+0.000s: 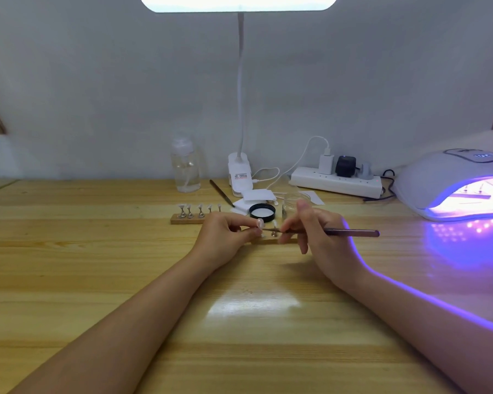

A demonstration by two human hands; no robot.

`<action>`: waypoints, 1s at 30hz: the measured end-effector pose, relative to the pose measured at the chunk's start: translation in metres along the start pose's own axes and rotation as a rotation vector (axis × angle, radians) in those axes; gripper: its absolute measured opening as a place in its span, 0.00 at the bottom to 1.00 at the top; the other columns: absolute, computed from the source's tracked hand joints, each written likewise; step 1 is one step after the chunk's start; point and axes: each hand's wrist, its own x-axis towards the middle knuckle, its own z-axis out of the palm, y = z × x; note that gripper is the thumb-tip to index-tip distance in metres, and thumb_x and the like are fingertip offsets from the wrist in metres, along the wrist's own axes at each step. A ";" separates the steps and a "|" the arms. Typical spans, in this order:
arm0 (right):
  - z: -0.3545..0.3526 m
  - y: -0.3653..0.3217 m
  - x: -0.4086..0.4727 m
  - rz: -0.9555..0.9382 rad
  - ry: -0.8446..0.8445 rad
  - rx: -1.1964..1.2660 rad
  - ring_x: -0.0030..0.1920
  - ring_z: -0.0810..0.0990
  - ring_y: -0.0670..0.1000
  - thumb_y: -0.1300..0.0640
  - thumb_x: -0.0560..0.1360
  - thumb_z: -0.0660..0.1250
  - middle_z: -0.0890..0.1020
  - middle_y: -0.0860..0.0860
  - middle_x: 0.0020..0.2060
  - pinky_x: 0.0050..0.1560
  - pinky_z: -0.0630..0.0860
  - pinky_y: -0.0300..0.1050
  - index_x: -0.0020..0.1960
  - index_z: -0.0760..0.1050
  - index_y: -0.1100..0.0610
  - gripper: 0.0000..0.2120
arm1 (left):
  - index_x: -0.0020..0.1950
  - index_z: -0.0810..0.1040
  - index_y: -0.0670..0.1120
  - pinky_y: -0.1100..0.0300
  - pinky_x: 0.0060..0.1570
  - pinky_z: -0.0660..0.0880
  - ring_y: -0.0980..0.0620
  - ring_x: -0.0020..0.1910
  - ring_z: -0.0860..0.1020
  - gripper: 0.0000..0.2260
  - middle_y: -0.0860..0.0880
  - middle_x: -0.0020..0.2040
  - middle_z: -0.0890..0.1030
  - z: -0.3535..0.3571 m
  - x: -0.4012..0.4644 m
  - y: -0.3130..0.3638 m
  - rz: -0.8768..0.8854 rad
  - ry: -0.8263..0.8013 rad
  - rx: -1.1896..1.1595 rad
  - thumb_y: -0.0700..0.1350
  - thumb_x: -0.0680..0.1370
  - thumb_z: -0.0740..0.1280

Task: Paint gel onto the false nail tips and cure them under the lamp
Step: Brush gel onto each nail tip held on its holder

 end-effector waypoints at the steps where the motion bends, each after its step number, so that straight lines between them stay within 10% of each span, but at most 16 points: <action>1: 0.000 0.000 0.000 -0.018 0.002 -0.031 0.24 0.73 0.40 0.42 0.71 0.55 0.82 0.47 0.29 0.30 0.72 0.37 0.35 0.78 0.53 0.20 | 0.35 0.81 0.57 0.71 0.32 0.66 0.53 0.33 0.68 0.12 0.50 0.35 0.83 0.000 0.000 0.000 0.006 -0.001 0.000 0.39 0.68 0.74; 11: -0.001 -0.001 0.000 -0.008 -0.006 0.016 0.23 0.71 0.43 0.42 0.71 0.55 0.82 0.49 0.29 0.28 0.71 0.39 0.35 0.78 0.56 0.21 | 0.42 0.83 0.45 0.77 0.31 0.68 0.67 0.28 0.75 0.06 0.63 0.32 0.80 0.000 -0.002 0.002 -0.005 -0.012 -0.065 0.36 0.68 0.73; 18: 0.000 -0.001 -0.002 -0.014 -0.052 -0.012 0.22 0.73 0.41 0.42 0.71 0.56 0.81 0.48 0.25 0.26 0.71 0.37 0.32 0.78 0.53 0.20 | 0.35 0.82 0.56 0.71 0.33 0.70 0.50 0.36 0.72 0.11 0.62 0.30 0.81 0.000 -0.002 0.002 0.017 -0.011 -0.017 0.39 0.68 0.74; 30: -0.001 0.005 -0.001 -0.076 -0.014 -0.090 0.25 0.75 0.39 0.47 0.75 0.58 0.81 0.45 0.28 0.32 0.69 0.29 0.33 0.77 0.50 0.17 | 0.40 0.83 0.50 0.71 0.31 0.65 0.49 0.36 0.71 0.09 0.50 0.35 0.83 0.000 -0.001 0.001 0.022 -0.015 -0.003 0.36 0.69 0.73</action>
